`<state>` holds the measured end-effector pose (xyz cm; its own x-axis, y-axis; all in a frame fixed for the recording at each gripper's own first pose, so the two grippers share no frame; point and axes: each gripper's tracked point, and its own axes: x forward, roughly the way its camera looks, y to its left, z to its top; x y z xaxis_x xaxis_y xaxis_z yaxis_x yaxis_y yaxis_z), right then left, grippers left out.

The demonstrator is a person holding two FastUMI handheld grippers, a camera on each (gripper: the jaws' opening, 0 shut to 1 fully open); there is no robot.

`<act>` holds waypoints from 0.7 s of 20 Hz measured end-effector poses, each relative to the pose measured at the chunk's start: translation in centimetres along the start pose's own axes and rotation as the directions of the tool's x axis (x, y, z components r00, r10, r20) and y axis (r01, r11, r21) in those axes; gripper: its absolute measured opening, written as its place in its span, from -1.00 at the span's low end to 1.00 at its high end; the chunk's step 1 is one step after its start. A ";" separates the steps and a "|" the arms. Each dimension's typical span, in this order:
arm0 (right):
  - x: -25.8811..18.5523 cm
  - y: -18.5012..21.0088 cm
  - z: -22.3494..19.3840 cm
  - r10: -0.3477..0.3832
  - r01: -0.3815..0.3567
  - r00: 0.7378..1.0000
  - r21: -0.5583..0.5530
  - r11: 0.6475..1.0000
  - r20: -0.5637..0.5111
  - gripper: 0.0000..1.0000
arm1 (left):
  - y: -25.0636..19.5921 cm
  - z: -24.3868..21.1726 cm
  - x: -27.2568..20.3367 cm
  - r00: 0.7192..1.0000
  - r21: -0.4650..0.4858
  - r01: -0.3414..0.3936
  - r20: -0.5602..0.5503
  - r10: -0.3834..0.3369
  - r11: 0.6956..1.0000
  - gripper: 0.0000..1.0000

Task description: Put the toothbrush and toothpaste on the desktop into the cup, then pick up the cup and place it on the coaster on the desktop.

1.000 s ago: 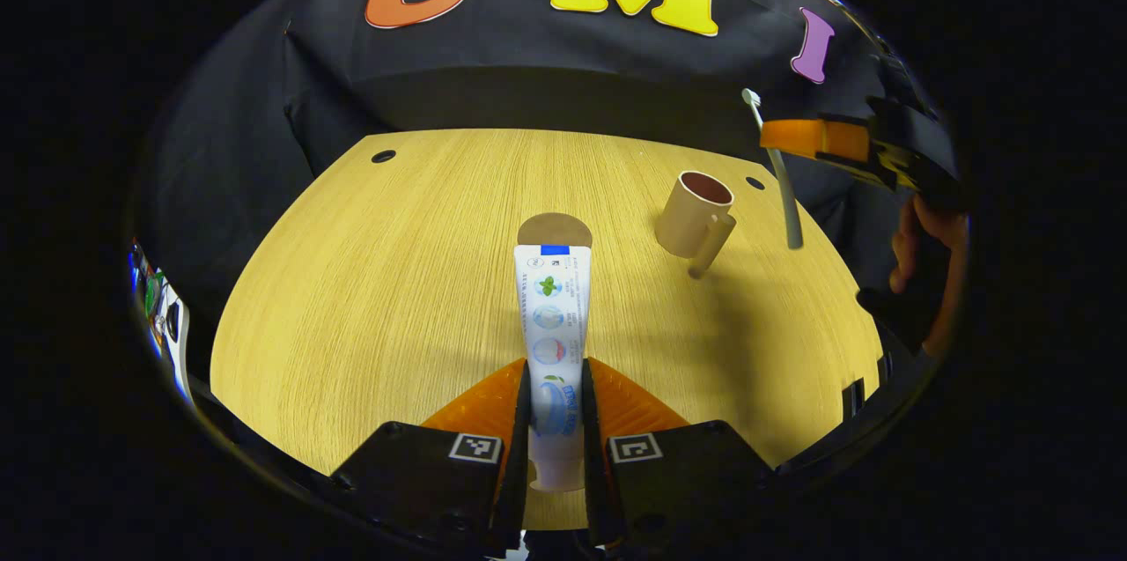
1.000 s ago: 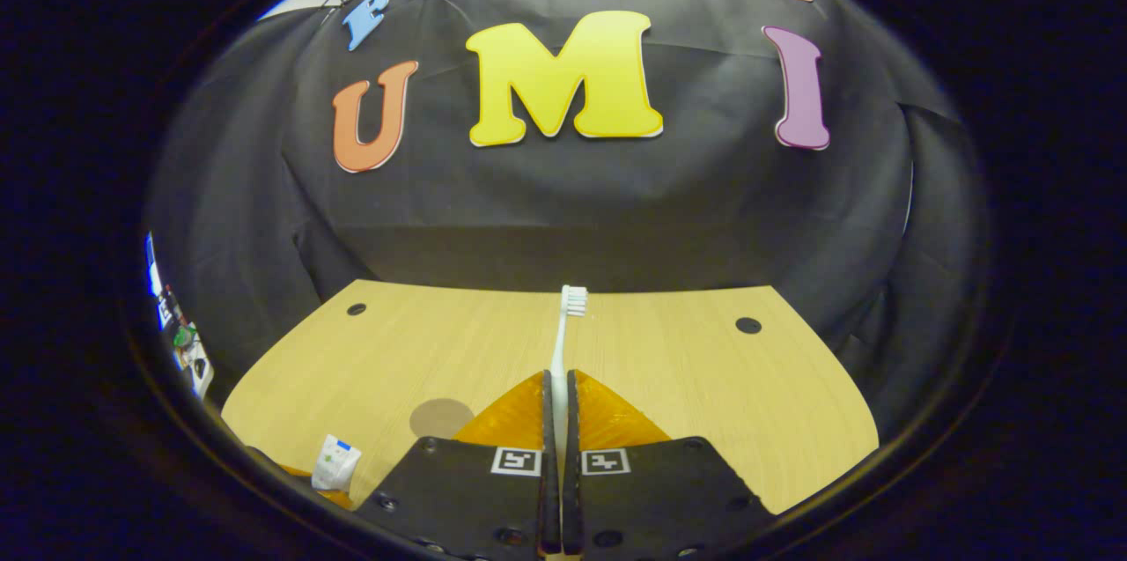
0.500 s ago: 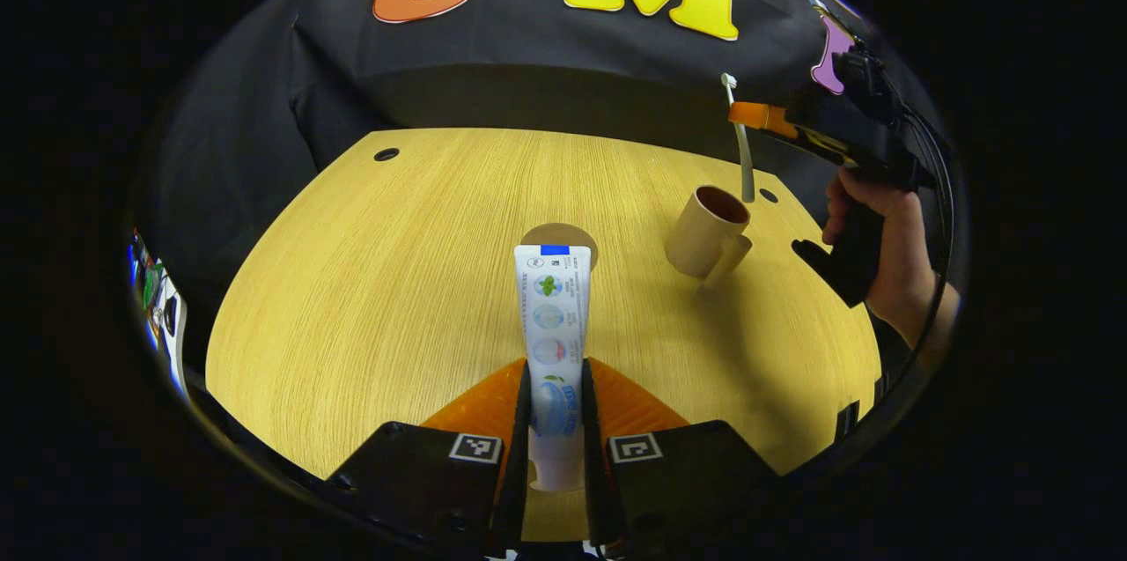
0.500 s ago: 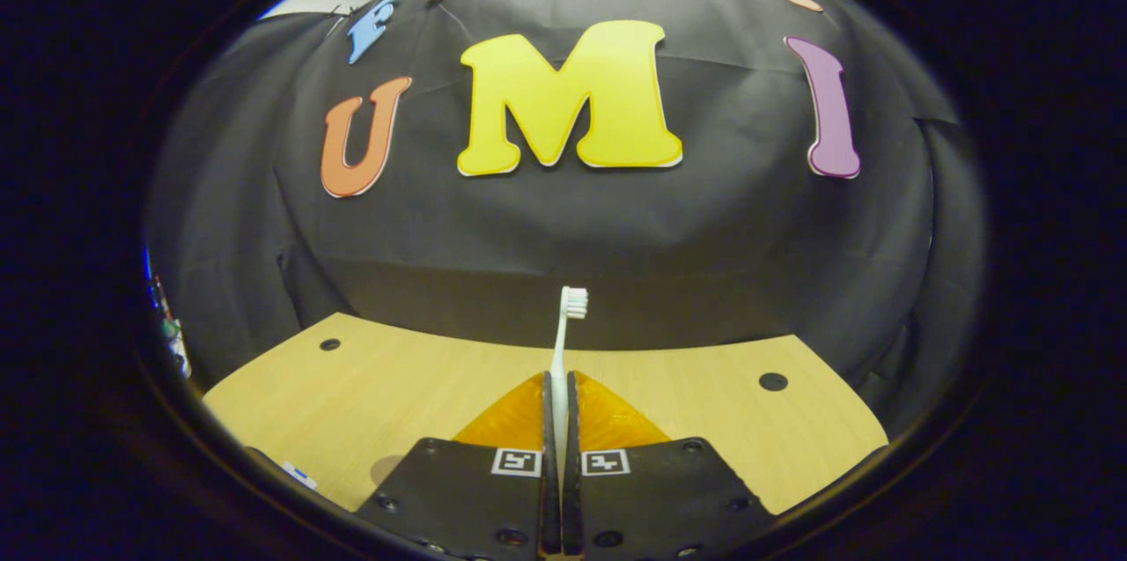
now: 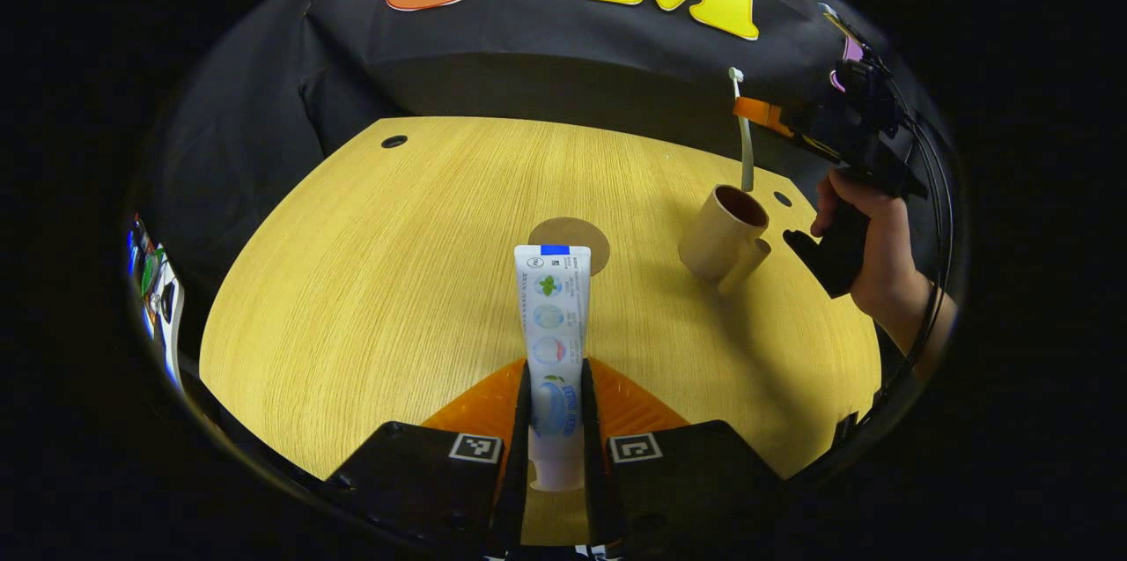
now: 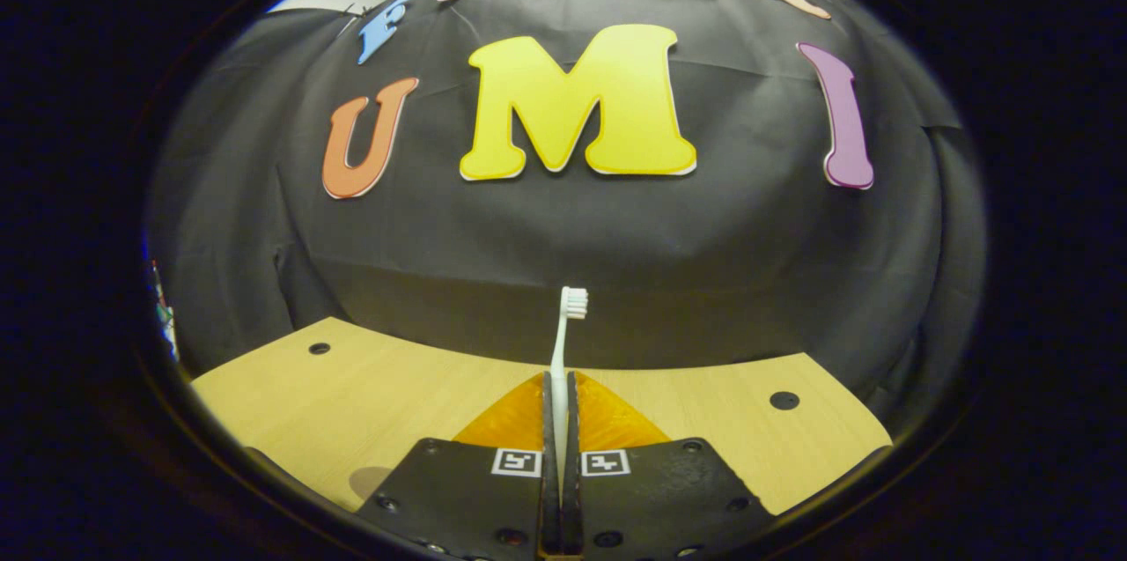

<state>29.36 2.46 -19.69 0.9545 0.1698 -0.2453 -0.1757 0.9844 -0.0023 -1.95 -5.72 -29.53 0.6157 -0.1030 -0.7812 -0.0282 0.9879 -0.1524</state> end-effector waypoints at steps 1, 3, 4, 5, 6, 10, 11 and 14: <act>0.2 0.1 -0.2 0.002 -0.002 1.000 -0.005 1.000 -0.003 -0.96 | 0.0 0.0 0.0 1.000 0.001 0.000 -0.001 0.000 1.000 -0.39; 0.3 0.0 -0.2 -0.002 0.002 1.000 -0.003 1.000 0.000 -0.96 | 0.1 -0.1 0.1 1.000 0.000 0.000 -0.005 0.000 1.000 -0.39; 0.3 0.0 -0.1 -0.001 0.001 1.000 0.003 1.000 0.004 -0.96 | 0.2 -0.1 0.1 1.000 -0.001 0.001 -0.005 -0.001 1.000 -0.39; 0.1 0.1 0.1 0.000 0.000 1.000 0.008 1.000 0.007 -0.94 | 0.2 -0.1 0.3 1.000 -0.002 0.002 -0.006 -0.002 1.000 -0.39; 0.2 0.0 0.0 -0.004 0.004 1.000 0.009 1.000 0.009 -0.90 | 0.2 -0.1 0.4 1.000 -0.002 0.003 -0.006 -0.003 1.000 -0.39; -0.9 -0.2 -1.1 0.001 -0.001 1.000 0.012 1.000 -0.006 -0.84 | 0.1 0.2 0.4 1.000 0.006 0.007 0.005 -0.007 1.000 -0.39; -1.4 -0.3 -1.3 0.000 0.000 1.000 0.013 1.000 -0.009 -0.85 | 0.1 0.3 0.3 1.000 0.010 0.006 0.010 -0.006 1.000 -0.39; -2.4 -0.7 -2.0 -0.010 0.010 1.000 0.011 1.000 -0.020 -0.77 | 0.0 1.0 -0.2 0.999 0.022 -0.001 0.048 0.000 1.000 -0.39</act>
<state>26.75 1.29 -21.04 0.9510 0.1593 -0.2650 -0.1636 0.9865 0.0060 -1.26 -5.55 -28.81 0.6524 -0.0969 -0.7517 -0.0119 0.9904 -0.1380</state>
